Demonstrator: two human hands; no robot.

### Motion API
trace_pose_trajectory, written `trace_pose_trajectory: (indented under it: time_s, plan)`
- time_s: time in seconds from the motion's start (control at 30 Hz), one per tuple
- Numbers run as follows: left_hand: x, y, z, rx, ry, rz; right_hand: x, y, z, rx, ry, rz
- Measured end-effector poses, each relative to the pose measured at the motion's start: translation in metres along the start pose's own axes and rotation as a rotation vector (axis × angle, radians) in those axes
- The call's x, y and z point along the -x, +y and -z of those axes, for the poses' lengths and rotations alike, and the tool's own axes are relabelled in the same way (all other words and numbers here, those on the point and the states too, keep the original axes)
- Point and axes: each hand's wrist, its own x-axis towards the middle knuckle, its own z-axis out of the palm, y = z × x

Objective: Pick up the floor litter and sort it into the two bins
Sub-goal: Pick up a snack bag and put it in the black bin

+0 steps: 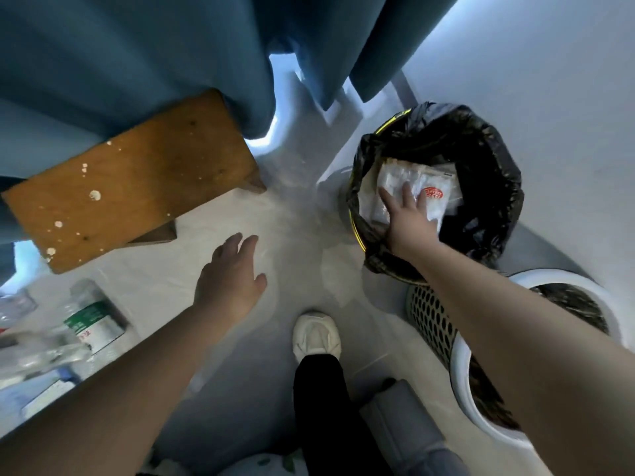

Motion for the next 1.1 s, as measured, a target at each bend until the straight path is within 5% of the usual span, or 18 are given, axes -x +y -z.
trace_pose_trajectory:
  time_s: [0.2,0.57,0.87,1.1]
  plan:
    - [0.059,-0.002,0.042,-0.166,0.036,-0.017,0.088,-0.03,0.037,0.085,0.177,0.099]
    - [0.204,-0.079,0.071,-0.092,0.115,0.109,0.243,-0.155,0.038,0.395,0.069,0.461]
    - [0.293,-0.257,0.005,0.069,0.055,0.394,0.301,-0.313,-0.082,0.652,-0.019,0.712]
    - [0.34,-0.394,-0.059,0.164,0.023,0.527,0.335,-0.427,-0.187,0.605,-0.11,0.682]
